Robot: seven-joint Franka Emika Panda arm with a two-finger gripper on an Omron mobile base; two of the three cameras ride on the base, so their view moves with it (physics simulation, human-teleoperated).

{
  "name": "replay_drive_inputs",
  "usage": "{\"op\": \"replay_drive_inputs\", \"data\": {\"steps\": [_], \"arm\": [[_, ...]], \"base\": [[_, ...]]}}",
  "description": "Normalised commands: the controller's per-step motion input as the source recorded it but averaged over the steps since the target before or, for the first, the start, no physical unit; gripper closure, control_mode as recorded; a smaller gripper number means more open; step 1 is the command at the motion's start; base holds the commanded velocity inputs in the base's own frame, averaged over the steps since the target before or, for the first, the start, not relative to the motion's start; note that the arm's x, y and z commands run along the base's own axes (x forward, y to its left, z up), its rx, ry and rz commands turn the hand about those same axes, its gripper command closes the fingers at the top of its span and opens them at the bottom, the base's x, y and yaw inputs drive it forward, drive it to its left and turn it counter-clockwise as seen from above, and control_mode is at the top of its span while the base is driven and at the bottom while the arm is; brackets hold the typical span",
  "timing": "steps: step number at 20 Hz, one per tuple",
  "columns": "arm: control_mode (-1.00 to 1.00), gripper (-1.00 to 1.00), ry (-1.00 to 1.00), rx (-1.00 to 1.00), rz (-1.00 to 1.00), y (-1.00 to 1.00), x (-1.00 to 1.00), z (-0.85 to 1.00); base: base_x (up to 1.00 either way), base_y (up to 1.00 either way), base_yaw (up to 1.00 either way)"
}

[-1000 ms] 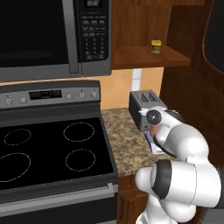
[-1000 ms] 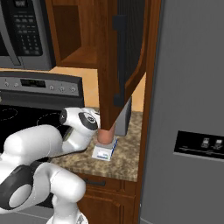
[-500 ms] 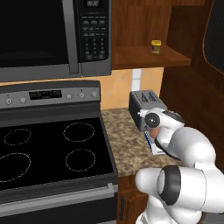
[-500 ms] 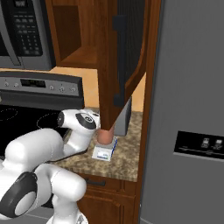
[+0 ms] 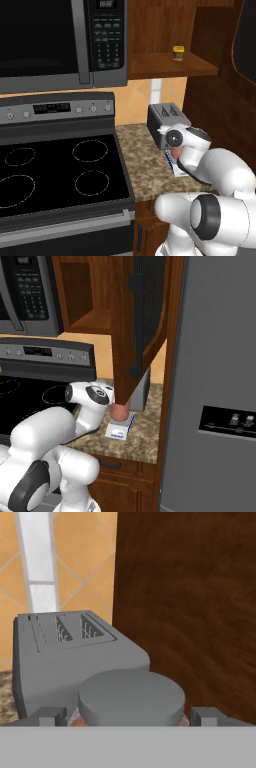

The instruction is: Pick the honey bottle and place it on the digital scale for weighing, and close the cabinet.

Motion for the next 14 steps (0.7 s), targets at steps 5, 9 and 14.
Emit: {"op": "replay_drive_inputs", "data": {"steps": [5, 9, 14], "arm": [[-1.00, -1.00, -0.02, 0.00, 0.00, 0.00, -0.21, 0.00], [-1.00, -1.00, -0.02, -0.01, 0.00, 0.04, -0.12, 0.00], [-1.00, -1.00, -0.05, -0.03, 0.00, 0.10, -0.01, 0.00]], "base": [[0.00, 0.00, 0.00], [0.00, 0.00, 0.00], [0.00, 0.00, 0.00]]}}
